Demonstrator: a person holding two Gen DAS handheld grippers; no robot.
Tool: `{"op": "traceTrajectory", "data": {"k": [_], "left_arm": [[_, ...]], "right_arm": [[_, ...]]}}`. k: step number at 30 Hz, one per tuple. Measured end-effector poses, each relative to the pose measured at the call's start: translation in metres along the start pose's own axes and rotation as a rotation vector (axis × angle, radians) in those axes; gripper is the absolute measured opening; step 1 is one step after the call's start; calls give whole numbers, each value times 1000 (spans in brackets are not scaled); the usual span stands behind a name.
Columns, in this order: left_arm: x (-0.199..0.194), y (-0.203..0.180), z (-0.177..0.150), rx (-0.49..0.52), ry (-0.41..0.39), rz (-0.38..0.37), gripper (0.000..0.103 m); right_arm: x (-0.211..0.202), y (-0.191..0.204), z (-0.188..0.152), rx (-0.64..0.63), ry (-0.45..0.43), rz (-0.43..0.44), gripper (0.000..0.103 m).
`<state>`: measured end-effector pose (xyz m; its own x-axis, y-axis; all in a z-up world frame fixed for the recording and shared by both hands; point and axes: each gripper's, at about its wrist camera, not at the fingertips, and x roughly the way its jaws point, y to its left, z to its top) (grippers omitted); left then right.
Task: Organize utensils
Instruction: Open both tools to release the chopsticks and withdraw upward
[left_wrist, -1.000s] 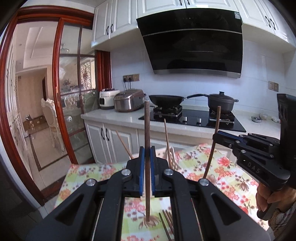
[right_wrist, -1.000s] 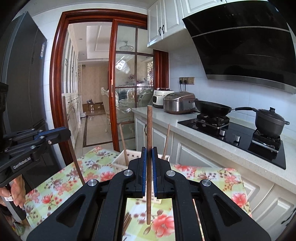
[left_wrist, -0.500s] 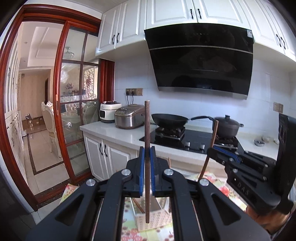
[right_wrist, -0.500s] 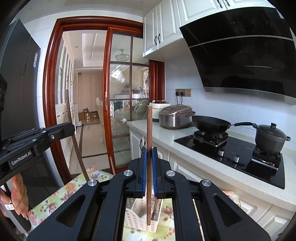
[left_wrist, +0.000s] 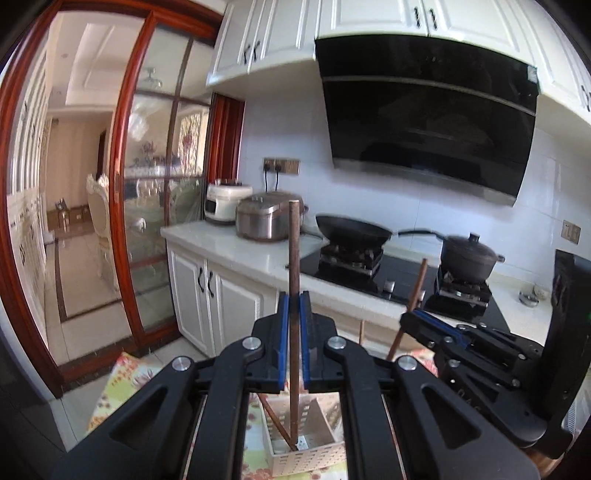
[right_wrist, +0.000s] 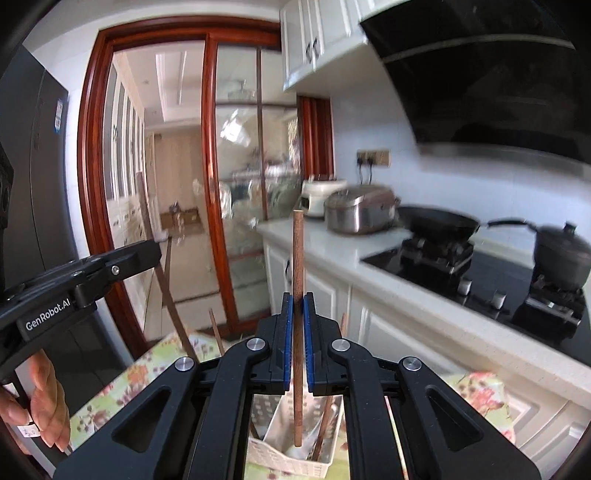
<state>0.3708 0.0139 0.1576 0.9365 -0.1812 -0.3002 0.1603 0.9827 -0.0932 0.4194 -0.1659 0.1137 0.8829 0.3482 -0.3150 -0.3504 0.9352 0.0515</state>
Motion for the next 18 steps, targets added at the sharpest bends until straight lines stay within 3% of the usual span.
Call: {"op": "traceTrajectory", "data": {"k": [6,12,15,16,18], "left_arm": [[37,11,-31,1,103,-5,6],[59,25,-54,-10,173,11,10],[61,34,-62,-24,181,15,30],[60,36,-63,-30,179,16,36],[55,40,-68,-36,172,22,38]], "right_arm": [[44,4,-26,-10,144,31,6],[71,-2,-38,63,209,54,11],[78,-3,-43,70,220,53,29],[80,-5,-44,74,220,57,45],[79,-6,-46,83,206,57,47]]}}
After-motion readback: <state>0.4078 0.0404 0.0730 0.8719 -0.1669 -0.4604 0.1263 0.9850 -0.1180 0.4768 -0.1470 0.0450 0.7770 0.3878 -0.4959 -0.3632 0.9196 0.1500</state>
